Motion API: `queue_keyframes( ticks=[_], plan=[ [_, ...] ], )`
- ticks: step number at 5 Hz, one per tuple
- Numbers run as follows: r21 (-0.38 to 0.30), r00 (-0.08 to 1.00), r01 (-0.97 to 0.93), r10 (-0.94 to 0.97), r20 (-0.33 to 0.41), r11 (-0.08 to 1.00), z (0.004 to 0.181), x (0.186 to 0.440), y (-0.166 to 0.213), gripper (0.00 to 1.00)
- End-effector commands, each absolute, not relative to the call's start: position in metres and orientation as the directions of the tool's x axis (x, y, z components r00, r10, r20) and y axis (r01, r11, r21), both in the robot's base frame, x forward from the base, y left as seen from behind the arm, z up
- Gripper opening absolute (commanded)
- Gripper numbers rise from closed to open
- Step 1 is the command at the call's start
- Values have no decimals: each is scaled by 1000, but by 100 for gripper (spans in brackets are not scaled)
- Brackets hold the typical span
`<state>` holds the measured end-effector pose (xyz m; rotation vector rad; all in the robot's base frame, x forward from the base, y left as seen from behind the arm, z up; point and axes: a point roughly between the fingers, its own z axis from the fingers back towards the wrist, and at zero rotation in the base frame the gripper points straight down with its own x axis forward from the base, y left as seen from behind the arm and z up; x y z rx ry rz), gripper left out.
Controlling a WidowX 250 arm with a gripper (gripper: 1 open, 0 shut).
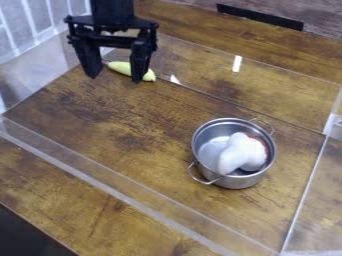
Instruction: Put the mushroom in the silver pot
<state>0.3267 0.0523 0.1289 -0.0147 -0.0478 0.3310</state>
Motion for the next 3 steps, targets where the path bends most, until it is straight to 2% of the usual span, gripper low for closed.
queue_keyframes(
  ticks=[1,3],
  plan=[
    [-47,938,-318,321,128,947,163,332,44,100],
    [-49,940,-321,324,107,946,144,327,31,100]
  ],
)
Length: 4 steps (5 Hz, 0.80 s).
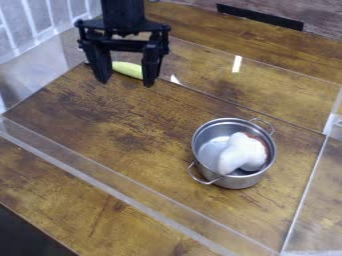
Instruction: Put the mushroom in the silver pot
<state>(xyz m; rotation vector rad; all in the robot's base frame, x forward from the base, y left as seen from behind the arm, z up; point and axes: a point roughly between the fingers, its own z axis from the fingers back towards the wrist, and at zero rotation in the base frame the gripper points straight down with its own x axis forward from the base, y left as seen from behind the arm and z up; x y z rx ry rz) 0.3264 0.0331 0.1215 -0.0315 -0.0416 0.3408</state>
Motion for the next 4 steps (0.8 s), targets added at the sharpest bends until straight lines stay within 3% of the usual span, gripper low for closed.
queue_keyframes(
  ticks=[1,2,4],
  plan=[
    [-46,947,-299,303,104,953,138,328,40,100],
    [-43,943,-313,316,104,949,131,327,52,100],
    [-52,945,-304,308,112,951,138,337,70,100]
  ],
)
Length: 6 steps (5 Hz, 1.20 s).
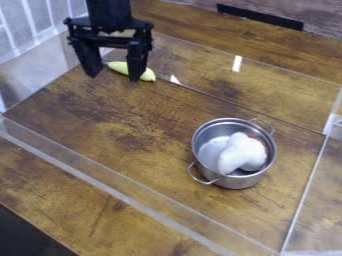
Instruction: Put the mushroom in the silver pot
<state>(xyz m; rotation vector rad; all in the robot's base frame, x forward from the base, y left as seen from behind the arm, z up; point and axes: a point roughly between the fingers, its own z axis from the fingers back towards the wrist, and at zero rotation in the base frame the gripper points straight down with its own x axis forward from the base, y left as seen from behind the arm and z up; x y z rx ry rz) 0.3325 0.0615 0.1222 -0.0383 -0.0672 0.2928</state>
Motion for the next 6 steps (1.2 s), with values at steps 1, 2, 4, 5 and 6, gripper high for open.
queue_keyframes(
  ticks=[1,2,4,5,6],
  plan=[
    [-58,941,-313,318,112,948,138,341,64,100],
    [-60,936,-331,336,108,942,137,345,61,100],
    [-68,941,-320,325,96,945,133,352,56,100],
    [-72,949,-296,302,92,952,131,356,54,100],
    [-77,969,-223,229,90,972,137,360,53,100]
  ],
)
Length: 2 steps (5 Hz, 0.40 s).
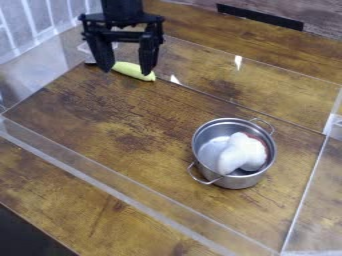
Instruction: Put the mushroom in the silver pot
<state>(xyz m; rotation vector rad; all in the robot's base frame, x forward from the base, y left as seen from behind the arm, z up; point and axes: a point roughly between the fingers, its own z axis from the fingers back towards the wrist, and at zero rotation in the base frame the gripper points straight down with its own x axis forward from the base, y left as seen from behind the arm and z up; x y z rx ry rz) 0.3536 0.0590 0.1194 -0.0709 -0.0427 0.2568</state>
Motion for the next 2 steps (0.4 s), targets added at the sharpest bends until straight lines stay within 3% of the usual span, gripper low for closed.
queue_keyframes(
  ticks=[1,2],
  plan=[
    [-82,982,-159,166,89,984,143,365,52,100],
    [-84,981,-166,173,88,983,134,365,44,100]
  ],
)
